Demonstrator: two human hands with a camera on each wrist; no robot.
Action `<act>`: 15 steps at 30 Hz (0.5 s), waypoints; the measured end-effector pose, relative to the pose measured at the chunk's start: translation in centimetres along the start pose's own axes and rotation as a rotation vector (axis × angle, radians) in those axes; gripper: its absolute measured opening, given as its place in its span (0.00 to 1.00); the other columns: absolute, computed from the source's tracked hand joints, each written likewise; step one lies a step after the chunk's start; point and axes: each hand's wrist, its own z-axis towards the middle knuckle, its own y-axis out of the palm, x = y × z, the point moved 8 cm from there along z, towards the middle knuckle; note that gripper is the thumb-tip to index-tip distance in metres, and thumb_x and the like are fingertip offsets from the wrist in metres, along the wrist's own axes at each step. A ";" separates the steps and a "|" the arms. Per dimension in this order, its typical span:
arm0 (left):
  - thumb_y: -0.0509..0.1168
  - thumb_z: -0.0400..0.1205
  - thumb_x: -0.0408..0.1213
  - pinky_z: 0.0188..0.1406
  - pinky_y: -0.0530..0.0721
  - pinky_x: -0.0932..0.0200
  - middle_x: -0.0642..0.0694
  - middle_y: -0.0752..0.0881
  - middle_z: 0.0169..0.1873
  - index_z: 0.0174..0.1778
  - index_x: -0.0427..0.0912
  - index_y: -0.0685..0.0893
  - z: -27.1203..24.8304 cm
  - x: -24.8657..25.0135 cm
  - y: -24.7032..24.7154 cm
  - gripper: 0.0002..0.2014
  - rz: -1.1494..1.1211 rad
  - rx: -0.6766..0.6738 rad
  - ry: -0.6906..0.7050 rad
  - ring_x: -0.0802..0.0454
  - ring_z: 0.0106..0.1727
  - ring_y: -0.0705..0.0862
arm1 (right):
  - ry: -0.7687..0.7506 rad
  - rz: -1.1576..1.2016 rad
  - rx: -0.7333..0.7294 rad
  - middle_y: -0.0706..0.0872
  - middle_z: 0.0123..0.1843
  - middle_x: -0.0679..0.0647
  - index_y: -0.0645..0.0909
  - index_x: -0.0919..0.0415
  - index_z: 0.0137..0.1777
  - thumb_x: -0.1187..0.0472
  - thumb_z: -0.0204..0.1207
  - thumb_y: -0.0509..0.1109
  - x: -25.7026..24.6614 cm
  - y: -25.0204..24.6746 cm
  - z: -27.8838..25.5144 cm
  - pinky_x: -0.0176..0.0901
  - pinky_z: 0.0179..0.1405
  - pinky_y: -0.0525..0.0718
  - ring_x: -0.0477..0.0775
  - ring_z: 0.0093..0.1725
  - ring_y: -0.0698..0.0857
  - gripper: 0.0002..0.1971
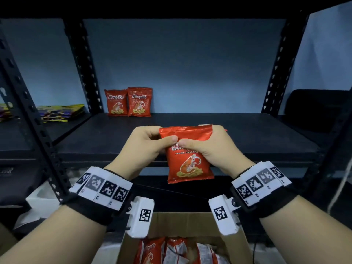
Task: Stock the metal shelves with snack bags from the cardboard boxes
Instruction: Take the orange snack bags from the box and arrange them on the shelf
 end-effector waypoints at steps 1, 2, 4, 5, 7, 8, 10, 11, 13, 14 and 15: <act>0.76 0.80 0.33 0.56 0.92 0.44 0.38 0.94 0.48 0.52 0.32 0.92 0.2 -0.1 -0.2 0.08 0.012 -0.006 -0.022 0.40 0.53 0.94 | 0.001 -0.028 0.014 0.95 0.44 0.55 0.89 0.64 0.49 0.61 0.72 0.85 0.2 -0.2 0.3 0.43 0.40 0.92 0.53 0.43 0.95 0.11; 0.77 0.79 0.33 0.54 0.92 0.46 0.38 0.94 0.48 0.52 0.32 0.93 0.4 -0.2 -0.6 0.09 0.012 0.000 -0.043 0.40 0.52 0.94 | 0.002 -0.062 0.021 0.95 0.44 0.54 0.90 0.62 0.50 0.59 0.73 0.85 0.3 -0.4 0.6 0.47 0.44 0.93 0.54 0.44 0.95 0.11; 0.78 0.78 0.33 0.52 0.93 0.48 0.38 0.94 0.47 0.51 0.32 0.92 0.9 -0.2 -1.4 0.09 -0.007 0.024 -0.068 0.40 0.52 0.94 | 0.006 -0.082 0.023 0.95 0.46 0.54 0.90 0.61 0.51 0.55 0.78 0.81 0.7 -0.9 1.4 0.54 0.51 0.93 0.55 0.46 0.95 0.10; 0.78 0.78 0.35 0.54 0.92 0.46 0.38 0.94 0.47 0.49 0.32 0.92 1.3 -0.1 -1.7 0.10 0.007 0.031 -0.067 0.39 0.53 0.94 | 0.009 -0.080 0.020 0.95 0.47 0.54 0.91 0.61 0.51 0.54 0.80 0.78 0.8 -1.1 1.8 0.56 0.53 0.93 0.56 0.47 0.95 0.10; 0.75 0.81 0.39 0.59 0.90 0.42 0.39 0.94 0.47 0.46 0.35 0.91 2.3 0.3 -1.9 0.09 0.058 0.019 -0.060 0.38 0.54 0.93 | 0.014 -0.070 0.011 0.95 0.47 0.56 0.90 0.63 0.51 0.53 0.84 0.74 1.0 -1.8 2.7 0.59 0.55 0.92 0.59 0.49 0.95 0.12; 0.73 0.84 0.39 0.62 0.89 0.42 0.38 0.94 0.47 0.44 0.35 0.92 3.0 0.4 -1.9 0.10 0.068 0.007 -0.067 0.38 0.54 0.93 | 0.010 -0.069 0.008 0.95 0.47 0.58 0.90 0.64 0.51 0.52 0.85 0.72 0.9 -2.1 3.2 0.59 0.55 0.92 0.60 0.49 0.95 0.14; 0.70 0.86 0.39 0.61 0.87 0.43 0.37 0.94 0.47 0.45 0.33 0.92 4.6 0.6 -2.0 0.13 0.091 -0.023 -0.079 0.41 0.53 0.92 | -0.006 -0.076 0.016 0.95 0.45 0.59 0.89 0.66 0.49 0.53 0.87 0.70 0.6 -3.1 4.2 0.54 0.49 0.92 0.59 0.45 0.94 0.15; 0.69 0.87 0.40 0.58 0.87 0.45 0.36 0.93 0.47 0.46 0.31 0.92 5.3 0.8 -2.0 0.14 0.124 -0.040 -0.070 0.43 0.51 0.92 | -0.018 -0.085 0.029 0.95 0.43 0.58 0.89 0.65 0.47 0.53 0.87 0.70 0.5 -3.7 4.8 0.48 0.43 0.90 0.55 0.41 0.94 0.15; 0.71 0.85 0.41 0.50 0.87 0.52 0.36 0.93 0.46 0.46 0.32 0.93 6.7 1.3 -1.8 0.14 0.190 -0.062 -0.036 0.48 0.47 0.89 | -0.054 -0.102 0.061 0.94 0.39 0.55 0.89 0.64 0.44 0.55 0.86 0.71 0.1 -4.8 5.8 0.37 0.35 0.84 0.46 0.35 0.90 0.13; 0.73 0.84 0.40 0.46 0.87 0.58 0.38 0.93 0.44 0.44 0.34 0.94 7.2 1.5 -1.8 0.12 0.210 -0.052 -0.020 0.52 0.44 0.89 | -0.068 -0.107 0.073 0.94 0.39 0.54 0.90 0.63 0.45 0.56 0.85 0.72 0.1 -5.2 6.3 0.36 0.34 0.83 0.45 0.34 0.89 0.12; 0.75 0.83 0.40 0.42 0.86 0.63 0.40 0.93 0.40 0.41 0.35 0.94 7.7 1.7 -1.9 0.11 0.221 -0.032 -0.003 0.56 0.40 0.87 | -0.082 -0.123 0.080 0.94 0.40 0.55 0.91 0.63 0.46 0.56 0.84 0.73 0.2 -5.7 6.7 0.36 0.34 0.83 0.45 0.34 0.89 0.11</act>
